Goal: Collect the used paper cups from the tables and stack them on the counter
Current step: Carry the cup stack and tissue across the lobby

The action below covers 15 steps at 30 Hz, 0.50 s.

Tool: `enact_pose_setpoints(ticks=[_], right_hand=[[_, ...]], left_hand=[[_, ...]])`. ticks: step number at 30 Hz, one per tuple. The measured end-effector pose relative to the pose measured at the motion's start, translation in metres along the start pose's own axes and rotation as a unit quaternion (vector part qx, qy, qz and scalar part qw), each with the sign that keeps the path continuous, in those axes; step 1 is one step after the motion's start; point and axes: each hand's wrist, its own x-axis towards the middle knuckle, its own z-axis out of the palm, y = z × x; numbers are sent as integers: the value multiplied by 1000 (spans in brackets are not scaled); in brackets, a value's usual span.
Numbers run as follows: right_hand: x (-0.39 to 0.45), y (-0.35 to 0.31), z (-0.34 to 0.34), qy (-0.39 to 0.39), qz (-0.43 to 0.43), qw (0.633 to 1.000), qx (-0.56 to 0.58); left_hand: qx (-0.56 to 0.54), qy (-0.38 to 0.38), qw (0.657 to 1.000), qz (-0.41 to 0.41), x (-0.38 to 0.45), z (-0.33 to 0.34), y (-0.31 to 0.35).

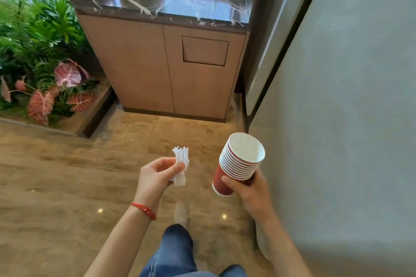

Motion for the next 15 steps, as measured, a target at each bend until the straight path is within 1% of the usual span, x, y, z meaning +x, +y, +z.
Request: enact_pose_setpoints(ticks=[5,10,13,15], right_hand=[[107,-8,20,6,6,1000,-5],[221,-35,48,28,-10,1000,-8],[280,-51,61,45,-12,999,-6],[313,-59,66,49,-12,999,-10]], left_hand=[[5,-14,1000,9,108,17,36],[8,-24,1000,8,221,28,87],[23,-48,999,10,282,38,116],[32,-47,998,2,317,47,132]])
